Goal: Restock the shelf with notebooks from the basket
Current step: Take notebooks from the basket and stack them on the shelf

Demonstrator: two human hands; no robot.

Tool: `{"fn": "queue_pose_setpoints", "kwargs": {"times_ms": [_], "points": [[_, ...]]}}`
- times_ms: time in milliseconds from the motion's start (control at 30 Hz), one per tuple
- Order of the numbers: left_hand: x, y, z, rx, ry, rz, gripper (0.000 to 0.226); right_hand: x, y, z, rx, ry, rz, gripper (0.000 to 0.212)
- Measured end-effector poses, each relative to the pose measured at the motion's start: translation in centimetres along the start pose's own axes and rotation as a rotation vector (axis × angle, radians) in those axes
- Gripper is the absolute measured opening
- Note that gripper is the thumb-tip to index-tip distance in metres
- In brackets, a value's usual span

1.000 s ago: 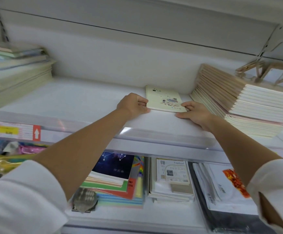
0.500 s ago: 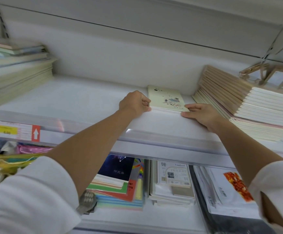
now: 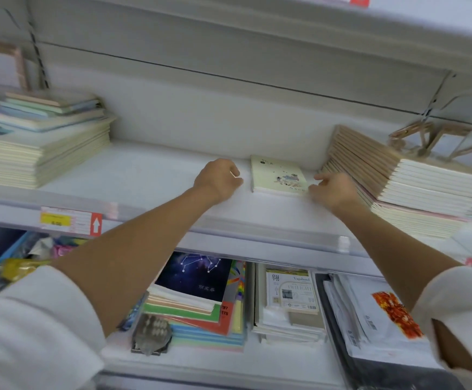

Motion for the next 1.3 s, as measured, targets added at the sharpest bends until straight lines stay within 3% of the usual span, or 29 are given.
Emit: {"fn": "queue_pose_setpoints", "kwargs": {"times_ms": [67,133,267,467,700,833,967,1300], "points": [[-2.6,0.8,1.9,0.015,0.145,-0.091,0.005,-0.3,-2.2,2.6,-0.116,0.123,-0.009,0.033],[-5.0,1.5,4.5,0.027,0.266,-0.115,0.013,0.4,-5.0,6.2,-0.251,0.137,-0.081,0.025],[-9.5,0.2,11.1,-0.069,0.378,-0.026,0.026,3.8,-10.6,15.0,-0.496,-0.011,-0.241,0.011],[-16.3,-6.0,23.2,-0.228,0.433,-0.065,0.031,12.0,-14.7,28.8,-0.689,-0.278,-0.24,0.008],[-22.2,-15.1,39.9,-0.561,0.504,-0.148,0.042,23.1,-15.8,43.2,-0.669,-0.628,-0.152,0.011],[-23.5,-19.3,49.3,-0.76,0.532,-0.126,0.029,29.2,-13.8,50.3,-0.631,-0.88,-0.048,0.009],[-24.1,-22.9,58.1,-0.948,0.619,-0.108,0.02,34.1,-11.1,55.5,-0.621,-1.096,0.208,0.022],[-20.7,-27.3,76.0,-1.362,0.751,0.04,0.017,42.1,-4.2,61.6,-0.479,-1.263,0.473,0.03]]}}
Point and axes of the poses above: each hand's wrist, its own z-axis away from the middle knuckle, its own x-axis out of the palm, y = z × x, the point moved 5 cm from there along -z, towards the middle knuckle, and after that the axes turned 15 degrees about x, right-handed, at the moved point
